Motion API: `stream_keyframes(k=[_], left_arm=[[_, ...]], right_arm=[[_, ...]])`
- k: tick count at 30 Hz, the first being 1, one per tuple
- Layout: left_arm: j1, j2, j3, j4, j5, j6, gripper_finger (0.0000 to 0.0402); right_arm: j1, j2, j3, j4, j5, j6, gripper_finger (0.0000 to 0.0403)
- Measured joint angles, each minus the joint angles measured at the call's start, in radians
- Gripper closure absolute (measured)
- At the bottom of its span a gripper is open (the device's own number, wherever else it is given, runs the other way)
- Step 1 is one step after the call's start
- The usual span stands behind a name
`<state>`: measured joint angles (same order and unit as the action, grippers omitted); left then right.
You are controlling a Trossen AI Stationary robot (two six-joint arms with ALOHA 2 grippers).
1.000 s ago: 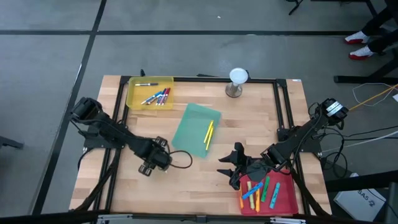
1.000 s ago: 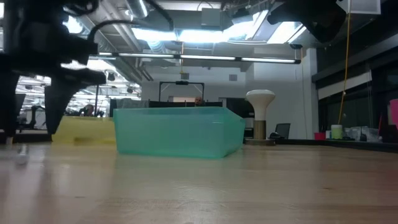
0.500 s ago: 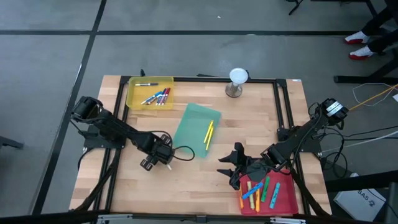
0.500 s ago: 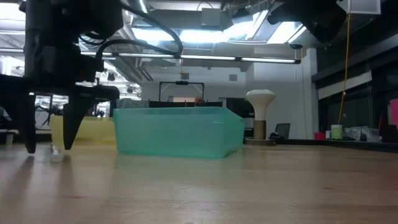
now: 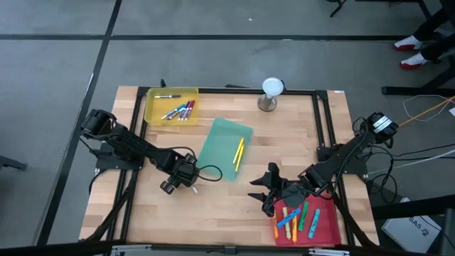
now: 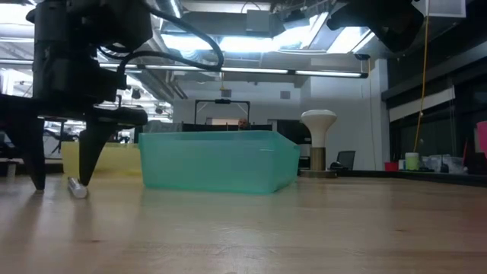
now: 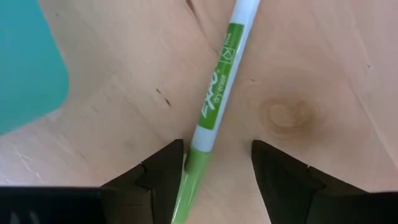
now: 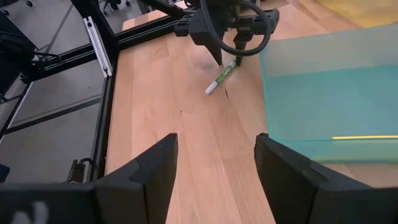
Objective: Pick & Place Markers
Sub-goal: Put the green marker pen into the yellow bin
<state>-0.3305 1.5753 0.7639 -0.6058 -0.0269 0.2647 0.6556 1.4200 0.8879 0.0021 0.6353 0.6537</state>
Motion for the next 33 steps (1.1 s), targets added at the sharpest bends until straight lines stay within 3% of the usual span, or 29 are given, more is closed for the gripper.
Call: stream_keyframes(k=[7, 21, 33], left_arm=[[0.0, 0.002, 0.0, 0.001, 0.023, 0.028, 0.0231], [0.0, 0.003, -0.001, -0.014, 0.057, 0.008, 0.0368], [0.0, 0.009, 0.035, -0.05, 0.047, -0.042, 0.0372]], right_arm=[[0.0, 0.0, 0.0, 0.0, 0.0, 0.0, 0.0194], [0.0, 0.0, 0.0, 0.0, 0.001, 0.0, 0.0194], [-0.001, 0.0, 0.0, 0.0, 0.002, -0.007, 0.0194]])
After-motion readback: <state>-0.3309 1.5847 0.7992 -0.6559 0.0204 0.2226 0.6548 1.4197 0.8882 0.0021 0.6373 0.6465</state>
